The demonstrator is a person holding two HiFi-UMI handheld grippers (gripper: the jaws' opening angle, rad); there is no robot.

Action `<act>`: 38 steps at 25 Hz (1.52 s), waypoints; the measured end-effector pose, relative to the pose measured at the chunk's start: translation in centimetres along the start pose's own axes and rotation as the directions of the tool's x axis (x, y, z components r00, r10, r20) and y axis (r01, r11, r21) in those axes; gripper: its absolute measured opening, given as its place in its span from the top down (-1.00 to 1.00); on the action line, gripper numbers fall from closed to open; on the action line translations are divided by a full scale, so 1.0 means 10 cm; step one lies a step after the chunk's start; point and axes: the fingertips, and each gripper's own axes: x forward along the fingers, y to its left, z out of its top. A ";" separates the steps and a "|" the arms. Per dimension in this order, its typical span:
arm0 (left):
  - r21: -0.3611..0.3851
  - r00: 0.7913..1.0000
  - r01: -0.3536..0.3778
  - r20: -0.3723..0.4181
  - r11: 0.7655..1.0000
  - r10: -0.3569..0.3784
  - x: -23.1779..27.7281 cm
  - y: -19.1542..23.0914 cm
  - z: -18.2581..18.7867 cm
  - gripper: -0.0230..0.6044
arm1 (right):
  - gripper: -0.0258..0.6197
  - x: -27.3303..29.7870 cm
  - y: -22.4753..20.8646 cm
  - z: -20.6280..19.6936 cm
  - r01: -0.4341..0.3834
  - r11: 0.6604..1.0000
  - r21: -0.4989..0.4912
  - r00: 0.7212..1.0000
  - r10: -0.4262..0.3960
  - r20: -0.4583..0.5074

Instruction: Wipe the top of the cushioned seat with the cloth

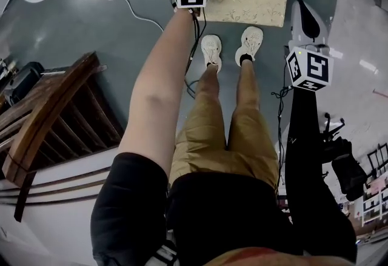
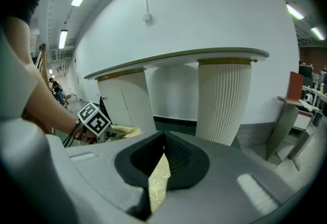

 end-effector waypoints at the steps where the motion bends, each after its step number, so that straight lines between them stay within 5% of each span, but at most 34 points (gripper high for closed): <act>1: -0.015 1.000 -0.030 -0.005 0.999 0.030 -0.05 0.19 -0.05 0.73 | 0.92 0.01 0.05 0.01 -0.006 1.000 -0.006 1.000 0.006 -0.001; 9: -0.138 0.972 -0.230 -0.077 0.963 0.221 -0.41 1.32 -0.53 0.74 | 0.92 0.06 0.26 -0.03 -0.029 0.999 -0.030 0.999 0.028 -0.014; 17: -0.127 0.977 -0.212 -0.060 0.969 0.206 -0.49 1.30 -0.58 0.74 | 0.92 0.04 0.29 -0.01 -0.021 0.999 -0.037 1.000 0.020 -0.013; 21: -0.117 0.983 -0.175 0.033 0.978 0.180 -0.55 1.03 -0.27 0.74 | 0.92 -0.02 0.24 -0.04 -0.002 1.000 -0.030 1.000 0.002 -0.012; 26: -0.013 0.983 -0.040 0.179 0.999 0.042 -0.55 0.13 0.32 0.74 | 0.92 -0.11 0.05 -0.08 0.032 0.999 -0.012 0.999 -0.032 -0.011; 30: 0.072 0.969 0.125 0.206 0.990 -0.137 -0.48 -0.82 0.57 0.73 | 0.92 -0.22 -0.16 -0.10 0.066 0.998 0.002 0.998 -0.066 -0.004; 35: 0.129 0.900 0.387 0.160 0.913 -0.405 -0.40 -2.13 0.51 0.73 | 0.92 -0.36 -0.42 -0.19 0.105 0.994 0.026 0.994 -0.105 -0.009; 38: 0.130 0.871 0.477 0.062 0.869 -0.488 -0.27 -2.66 0.27 0.72 | 0.92 -0.44 -0.52 -0.23 0.120 0.992 0.036 0.993 -0.120 -0.010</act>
